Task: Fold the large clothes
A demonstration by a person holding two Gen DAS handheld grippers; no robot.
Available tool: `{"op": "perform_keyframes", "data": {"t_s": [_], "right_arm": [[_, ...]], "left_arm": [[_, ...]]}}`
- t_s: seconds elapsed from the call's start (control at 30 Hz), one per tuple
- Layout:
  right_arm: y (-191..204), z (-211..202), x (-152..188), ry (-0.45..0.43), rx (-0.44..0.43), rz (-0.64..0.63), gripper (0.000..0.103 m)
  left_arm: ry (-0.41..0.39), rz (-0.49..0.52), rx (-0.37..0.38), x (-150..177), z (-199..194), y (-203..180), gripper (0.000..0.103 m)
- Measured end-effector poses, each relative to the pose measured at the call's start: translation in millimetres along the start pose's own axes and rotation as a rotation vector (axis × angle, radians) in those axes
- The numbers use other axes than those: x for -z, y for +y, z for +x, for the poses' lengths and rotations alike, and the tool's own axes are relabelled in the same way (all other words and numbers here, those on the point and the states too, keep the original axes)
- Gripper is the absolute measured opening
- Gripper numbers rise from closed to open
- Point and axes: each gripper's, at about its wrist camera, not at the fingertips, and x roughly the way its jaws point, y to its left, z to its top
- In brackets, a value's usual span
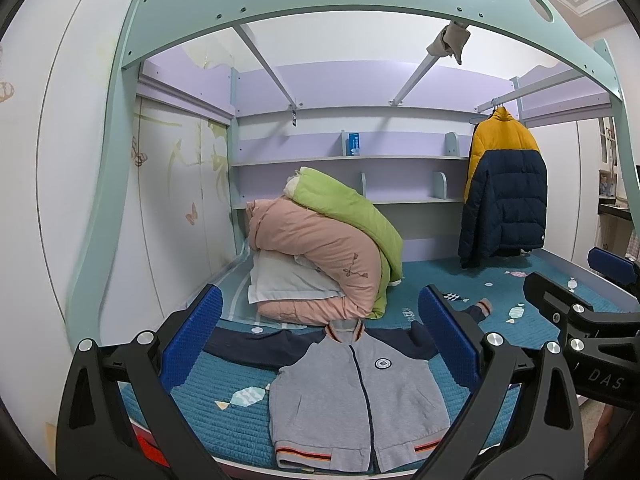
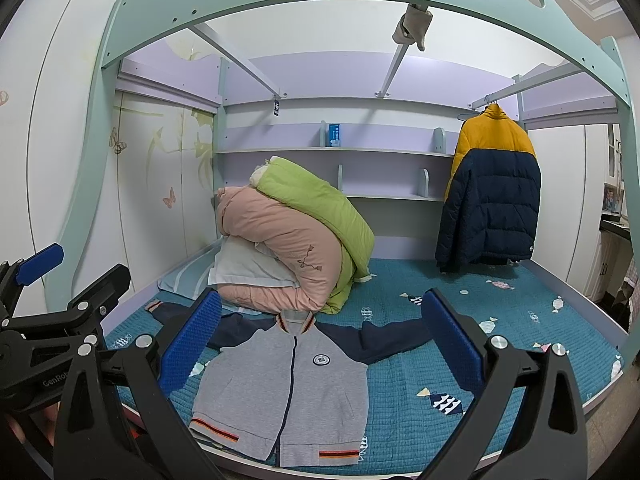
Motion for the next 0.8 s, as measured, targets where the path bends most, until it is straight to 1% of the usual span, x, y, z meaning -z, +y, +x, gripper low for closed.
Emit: {"op": "perform_keyframes", "data": {"t_s": [0.43,0.8], "right_arm": [[-10.2,5.9,8.6,0.002,0.0,0.002,0.097],[-13.0,5.1,7.6,0.003,-0.001,0.005,0.097]], "left_arm": [[-0.002,0.001,0.0,1.3,-1.2,-0.1,0.098],[-0.006,0.003,0.0,3.1,-1.6,-0.1,0.098]]}}
